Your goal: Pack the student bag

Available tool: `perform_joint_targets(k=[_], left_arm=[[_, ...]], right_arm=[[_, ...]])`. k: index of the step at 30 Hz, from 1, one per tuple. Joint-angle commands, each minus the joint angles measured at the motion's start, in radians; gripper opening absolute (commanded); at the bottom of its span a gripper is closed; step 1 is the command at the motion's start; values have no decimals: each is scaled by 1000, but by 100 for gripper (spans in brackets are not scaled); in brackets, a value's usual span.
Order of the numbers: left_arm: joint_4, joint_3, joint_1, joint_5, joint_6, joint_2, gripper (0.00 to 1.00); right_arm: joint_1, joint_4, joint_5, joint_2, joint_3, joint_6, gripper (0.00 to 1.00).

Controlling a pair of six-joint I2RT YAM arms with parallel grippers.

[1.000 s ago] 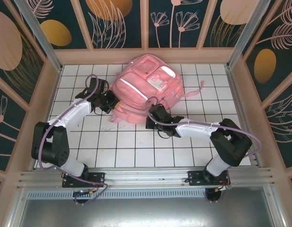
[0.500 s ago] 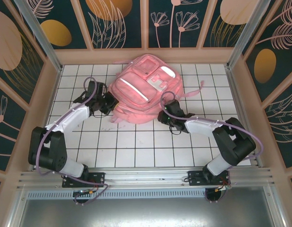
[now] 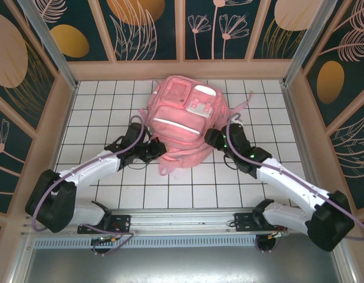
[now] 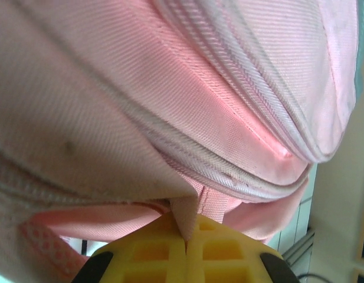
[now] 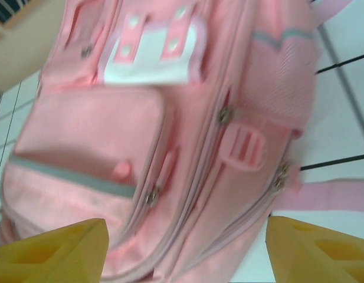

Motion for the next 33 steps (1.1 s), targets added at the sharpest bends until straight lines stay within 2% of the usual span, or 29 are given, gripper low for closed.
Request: perform_joint_targets(k=[1, 2, 5, 10, 14, 15, 18, 19, 20, 21, 22, 23, 28, 31, 33], left_arm=[[69, -35, -84, 89, 75, -30, 0], [76, -43, -110, 87, 78, -24, 1], [83, -37, -184, 102, 92, 22, 2], [2, 24, -292, 68, 158, 98, 11], [-8, 31, -318, 83, 180, 121, 19], [-29, 37, -319, 70, 197, 121, 20], [-124, 62, -318, -8, 265, 79, 33], [-142, 68, -318, -27, 283, 49, 39], [-160, 77, -318, -49, 300, 18, 46], [-180, 89, -317, -67, 312, -2, 54], [-202, 112, -318, -83, 331, -26, 73], [-222, 139, -318, -100, 351, -42, 98], [-244, 297, -294, -182, 502, -109, 99], [-171, 329, -180, -320, 529, -168, 99], [-124, 344, -112, -486, 511, -193, 99]], right_arm=[[-74, -93, 58, -31, -17, -8, 71], [-91, -98, 45, -25, -16, -7, 71], [-234, -112, -3, 15, 0, 11, 71], [-378, -86, -110, 135, 42, -1, 69], [-417, -68, -165, 223, 92, -33, 69], [-416, -71, -165, 234, 106, -37, 69], [-418, -72, -176, 230, 123, -68, 70], [-417, -64, -184, 211, 117, -81, 71], [-417, -39, -209, 177, 99, -102, 79], [-416, -12, -217, 143, 82, -119, 96], [-413, 8, -218, 107, 70, -139, 99], [-413, 15, -217, 77, 66, -154, 99], [-398, 26, -217, -27, 89, -237, 99], [-396, 70, -205, -70, 107, -272, 99], [-393, 75, -82, -79, 128, -277, 99]])
